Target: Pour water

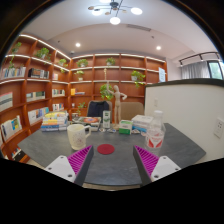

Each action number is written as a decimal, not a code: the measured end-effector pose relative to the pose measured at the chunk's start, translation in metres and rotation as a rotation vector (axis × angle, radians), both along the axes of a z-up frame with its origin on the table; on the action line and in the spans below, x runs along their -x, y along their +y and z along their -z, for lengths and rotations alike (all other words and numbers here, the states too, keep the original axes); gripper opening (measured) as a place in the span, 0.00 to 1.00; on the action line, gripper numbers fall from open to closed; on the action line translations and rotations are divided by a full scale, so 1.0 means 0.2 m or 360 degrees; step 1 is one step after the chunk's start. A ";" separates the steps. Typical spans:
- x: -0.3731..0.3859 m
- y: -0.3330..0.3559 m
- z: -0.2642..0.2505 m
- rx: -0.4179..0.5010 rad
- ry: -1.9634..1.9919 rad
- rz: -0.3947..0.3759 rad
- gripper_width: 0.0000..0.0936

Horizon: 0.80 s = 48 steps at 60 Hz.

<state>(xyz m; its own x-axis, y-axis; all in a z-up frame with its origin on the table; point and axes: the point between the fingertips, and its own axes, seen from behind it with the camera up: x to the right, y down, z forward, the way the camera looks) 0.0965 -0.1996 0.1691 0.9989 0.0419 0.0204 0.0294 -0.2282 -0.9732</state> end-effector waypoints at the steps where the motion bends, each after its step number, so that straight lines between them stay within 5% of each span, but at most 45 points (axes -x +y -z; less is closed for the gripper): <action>1: -0.08 -0.02 0.12 -0.0013 0.0003 0.0015 0.90; 14: -0.58 0.07 0.26 -0.0087 -0.0028 0.0237 0.89; 31: -0.75 0.51 0.29 -0.0108 -0.0034 0.0177 0.89; 48: -0.78 0.66 0.29 -0.0171 0.0048 0.0175 0.48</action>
<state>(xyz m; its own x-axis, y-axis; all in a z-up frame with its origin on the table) 0.2518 -0.0683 0.1114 0.9976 -0.0687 -0.0114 -0.0199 -0.1231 -0.9922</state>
